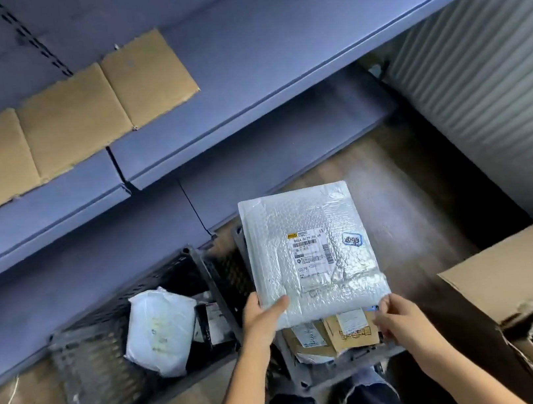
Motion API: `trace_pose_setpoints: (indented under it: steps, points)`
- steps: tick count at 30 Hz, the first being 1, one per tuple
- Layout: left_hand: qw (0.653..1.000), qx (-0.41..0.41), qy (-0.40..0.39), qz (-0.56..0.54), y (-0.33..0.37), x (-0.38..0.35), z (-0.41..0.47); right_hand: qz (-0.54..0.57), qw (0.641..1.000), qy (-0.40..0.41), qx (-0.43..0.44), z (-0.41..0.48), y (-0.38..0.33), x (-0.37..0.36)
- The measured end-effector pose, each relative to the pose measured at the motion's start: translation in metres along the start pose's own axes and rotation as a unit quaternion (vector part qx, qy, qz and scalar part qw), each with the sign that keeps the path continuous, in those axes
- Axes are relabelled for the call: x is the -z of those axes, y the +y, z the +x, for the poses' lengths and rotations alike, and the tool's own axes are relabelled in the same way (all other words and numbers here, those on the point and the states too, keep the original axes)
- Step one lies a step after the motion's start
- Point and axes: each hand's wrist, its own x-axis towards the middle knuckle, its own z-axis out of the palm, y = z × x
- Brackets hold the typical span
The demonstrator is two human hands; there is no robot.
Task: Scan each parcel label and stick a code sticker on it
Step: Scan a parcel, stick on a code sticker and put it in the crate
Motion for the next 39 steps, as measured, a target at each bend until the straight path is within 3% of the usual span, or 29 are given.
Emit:
trace_pose_setpoints:
  steps: [8,13,18,25,28,30,33,39]
  points:
    - [0.998,0.029,0.015,0.049,-0.047,-0.037,0.067,0.03,0.997,0.03,-0.063,0.054,0.074,0.002]
    - [0.998,0.031,0.037,0.037,-0.045,-0.037,0.105,0.074,0.994,0.02,-0.074,0.074,0.084,-0.003]
    - [0.998,-0.013,0.004,0.063,-0.046,-0.061,0.128,0.087,0.994,-0.011,-0.068,0.098,0.086,-0.015]
    - [0.968,-0.082,0.009,0.236,-0.053,-0.087,0.133,0.009,0.999,-0.01,-0.046,0.132,0.082,-0.021]
    - [0.931,-0.172,0.031,0.321,-0.057,-0.085,0.128,-0.098,0.995,-0.007,0.011,0.148,0.072,-0.025]
    - [0.905,-0.215,0.005,0.367,-0.06,-0.08,0.129,-0.162,0.986,-0.017,0.043,0.16,0.064,-0.031]
    - [0.893,-0.198,-0.047,0.401,-0.061,-0.075,0.137,-0.224,0.972,-0.052,0.046,0.176,0.055,-0.046]
    - [0.873,-0.154,-0.052,0.46,-0.067,-0.085,0.164,-0.301,0.948,-0.08,0.066,0.193,0.063,-0.066]
